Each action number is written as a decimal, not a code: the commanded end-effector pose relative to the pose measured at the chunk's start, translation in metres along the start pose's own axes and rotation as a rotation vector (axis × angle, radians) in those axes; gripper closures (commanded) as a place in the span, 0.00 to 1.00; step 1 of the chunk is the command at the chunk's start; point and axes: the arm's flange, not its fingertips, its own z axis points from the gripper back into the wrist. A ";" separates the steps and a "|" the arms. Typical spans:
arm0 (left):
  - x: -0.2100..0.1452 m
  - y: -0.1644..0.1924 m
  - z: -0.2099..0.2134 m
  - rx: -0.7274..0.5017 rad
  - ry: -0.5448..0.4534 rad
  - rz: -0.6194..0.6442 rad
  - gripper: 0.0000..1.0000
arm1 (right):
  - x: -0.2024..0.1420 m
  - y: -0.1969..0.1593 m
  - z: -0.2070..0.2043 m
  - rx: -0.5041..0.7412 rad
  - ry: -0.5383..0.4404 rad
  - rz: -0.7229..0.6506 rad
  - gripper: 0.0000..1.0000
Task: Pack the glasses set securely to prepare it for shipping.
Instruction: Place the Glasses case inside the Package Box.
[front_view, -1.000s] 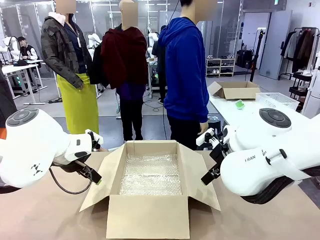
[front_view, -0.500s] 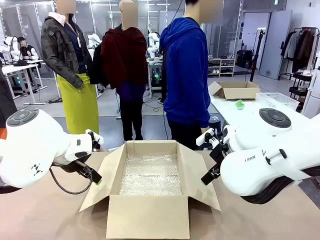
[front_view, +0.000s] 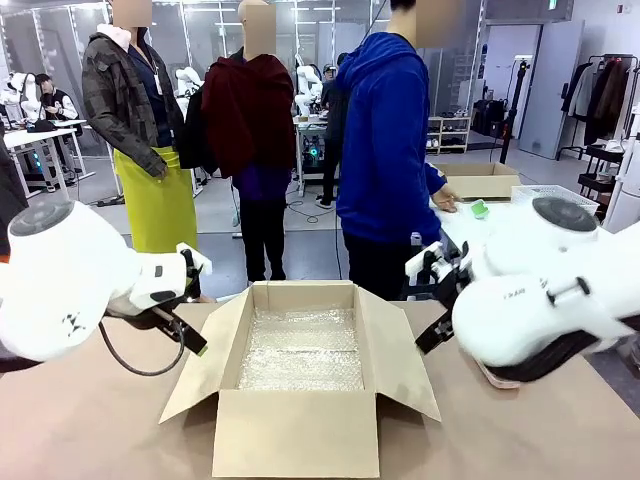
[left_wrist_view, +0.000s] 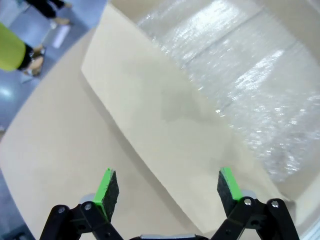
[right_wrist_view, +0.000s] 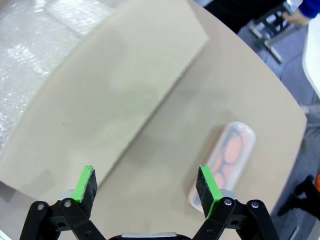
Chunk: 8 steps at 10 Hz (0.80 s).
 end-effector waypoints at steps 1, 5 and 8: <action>-0.001 0.017 0.053 -0.156 -0.023 -0.103 0.00 | 0.012 -0.025 0.020 0.004 0.068 -0.107 0.00; -0.008 0.012 0.112 -0.366 -0.205 -0.254 0.00 | 0.005 -0.082 -0.001 0.036 0.147 -0.298 0.00; -0.020 0.011 0.127 -0.386 -0.206 -0.233 0.00 | -0.001 -0.112 -0.032 0.077 0.189 -0.406 0.00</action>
